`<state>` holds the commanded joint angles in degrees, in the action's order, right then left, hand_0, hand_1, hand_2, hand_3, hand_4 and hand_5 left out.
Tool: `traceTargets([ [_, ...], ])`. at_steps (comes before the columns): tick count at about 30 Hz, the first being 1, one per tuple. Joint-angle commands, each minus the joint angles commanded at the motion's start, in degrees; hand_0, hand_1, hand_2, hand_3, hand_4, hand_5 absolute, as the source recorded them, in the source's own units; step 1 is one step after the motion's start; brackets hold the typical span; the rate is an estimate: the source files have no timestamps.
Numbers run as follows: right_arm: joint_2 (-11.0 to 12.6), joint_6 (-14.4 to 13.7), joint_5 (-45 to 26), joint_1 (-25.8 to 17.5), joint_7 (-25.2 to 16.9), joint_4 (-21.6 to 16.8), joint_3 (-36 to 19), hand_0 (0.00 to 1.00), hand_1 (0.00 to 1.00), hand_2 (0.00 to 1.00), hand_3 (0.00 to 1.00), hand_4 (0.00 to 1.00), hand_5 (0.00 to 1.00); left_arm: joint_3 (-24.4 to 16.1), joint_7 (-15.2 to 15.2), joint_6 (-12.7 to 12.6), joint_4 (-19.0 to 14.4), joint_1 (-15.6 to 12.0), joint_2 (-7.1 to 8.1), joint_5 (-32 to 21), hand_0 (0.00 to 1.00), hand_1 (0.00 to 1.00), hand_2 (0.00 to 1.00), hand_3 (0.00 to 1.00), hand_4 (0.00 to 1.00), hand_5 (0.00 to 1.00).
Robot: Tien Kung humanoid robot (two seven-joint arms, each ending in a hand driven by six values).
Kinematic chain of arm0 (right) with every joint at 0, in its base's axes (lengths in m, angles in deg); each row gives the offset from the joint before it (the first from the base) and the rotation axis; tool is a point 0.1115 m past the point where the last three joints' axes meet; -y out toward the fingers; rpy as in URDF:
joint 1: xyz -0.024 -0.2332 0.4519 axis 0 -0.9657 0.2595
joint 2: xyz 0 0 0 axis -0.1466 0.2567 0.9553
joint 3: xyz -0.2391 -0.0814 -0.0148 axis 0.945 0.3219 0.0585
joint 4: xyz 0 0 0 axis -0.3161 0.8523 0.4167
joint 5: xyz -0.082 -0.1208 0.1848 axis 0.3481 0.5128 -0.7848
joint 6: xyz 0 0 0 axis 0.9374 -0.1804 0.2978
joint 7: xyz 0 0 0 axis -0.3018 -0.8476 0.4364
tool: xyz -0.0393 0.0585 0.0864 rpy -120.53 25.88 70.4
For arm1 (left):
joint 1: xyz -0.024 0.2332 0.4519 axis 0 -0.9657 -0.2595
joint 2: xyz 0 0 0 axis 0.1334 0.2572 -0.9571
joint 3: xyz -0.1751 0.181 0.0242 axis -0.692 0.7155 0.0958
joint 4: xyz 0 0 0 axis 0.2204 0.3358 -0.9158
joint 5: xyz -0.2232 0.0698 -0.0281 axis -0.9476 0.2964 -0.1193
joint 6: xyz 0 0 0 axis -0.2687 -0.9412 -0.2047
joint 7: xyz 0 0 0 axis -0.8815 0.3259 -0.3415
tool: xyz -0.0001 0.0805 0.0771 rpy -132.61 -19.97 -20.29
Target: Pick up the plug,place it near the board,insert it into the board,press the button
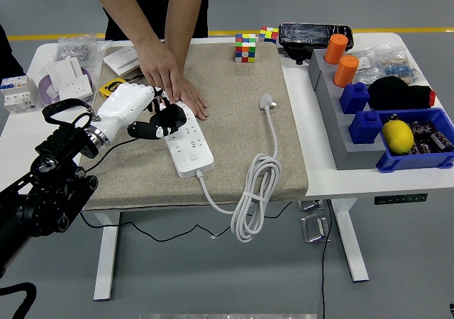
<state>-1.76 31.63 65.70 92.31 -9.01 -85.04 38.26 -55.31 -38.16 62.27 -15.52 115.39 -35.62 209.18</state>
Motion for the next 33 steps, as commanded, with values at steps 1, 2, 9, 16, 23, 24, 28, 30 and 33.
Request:
traceTargets([
  [1, 0.03, -0.01, -0.03, 0.01, 0.0, 0.01, 0.0, 0.816, 0.77, 0.745, 0.753, 0.998, 0.998, 0.32, 0.1, -0.26, 0.24, 0.18, 0.2, 0.0, 0.501, 0.443, 0.302, 0.373, 0.484, 0.115],
  [2, 0.06, 0.0, -0.09, 0.03, 0.01, 0.01, 0.04, 0.816, 0.77, 0.745, 0.753, 0.998, 0.998, 0.78, 0.26, -0.7, 0.61, 0.46, 0.5, 0.0, 0.501, 0.443, 0.302, 0.373, 0.484, 0.115],
  [9, 0.19, 0.0, -0.07, 0.18, 0.01, 0.0, -0.06, 0.816, 0.77, 0.745, 0.753, 0.998, 0.998, 2.76, 0.94, -3.04, 1.79, 1.49, 1.59, 0.0, 0.5, 0.444, 0.302, 0.374, 0.484, 0.112],
  [16, 0.32, -0.01, -0.03, 0.44, 0.02, -0.01, -0.21, 0.816, 0.77, 0.745, 0.753, 0.998, 0.998, 6.05, 1.04, -4.48, 2.01, 2.32, 2.49, 0.0, 0.499, 0.445, 0.302, 0.374, 0.483, 0.111],
  [23, 0.42, 0.01, -0.05, 0.48, 0.03, 0.0, -0.28, 0.816, 0.77, 0.745, 0.753, 0.998, 0.998, 9.58, 0.94, -5.17, 2.85, 3.09, 3.28, 0.0, 0.49, 0.446, 0.303, 0.372, 0.48, 0.107],
  [24, 0.41, 0.01, -0.05, 0.47, 0.03, -0.01, -0.28, 0.816, 0.77, 0.745, 0.753, 0.998, 0.998, 9.79, 0.94, -5.33, 3.1, 3.22, 3.32, 0.0, 0.49, 0.446, 0.303, 0.372, 0.48, 0.107],
  [28, 0.45, 0.01, -0.02, 0.51, 0.03, -0.02, -0.33, 0.816, 0.77, 0.745, 0.753, 0.998, 0.998, 10.67, 0.89, -5.8, 4.13, 3.63, 3.54, 0.0, 0.49, 0.446, 0.303, 0.372, 0.48, 0.107],
  [30, 0.49, 0.01, 0.0, 0.53, 0.03, -0.03, -0.34, 0.816, 0.77, 0.745, 0.752, 0.998, 0.998, 10.98, 0.84, -5.91, 4.57, 3.72, 3.62, 0.0, 0.489, 0.445, 0.303, 0.37, 0.478, 0.106],
  [33, 0.52, 0.01, -0.04, 0.53, 0.02, -0.02, -0.35, 0.816, 0.77, 0.745, 0.752, 0.998, 0.998, 11.62, 0.74, -6.1, 5.21, 3.83, 3.69, 0.0, 0.489, 0.445, 0.303, 0.37, 0.478, 0.106],
])
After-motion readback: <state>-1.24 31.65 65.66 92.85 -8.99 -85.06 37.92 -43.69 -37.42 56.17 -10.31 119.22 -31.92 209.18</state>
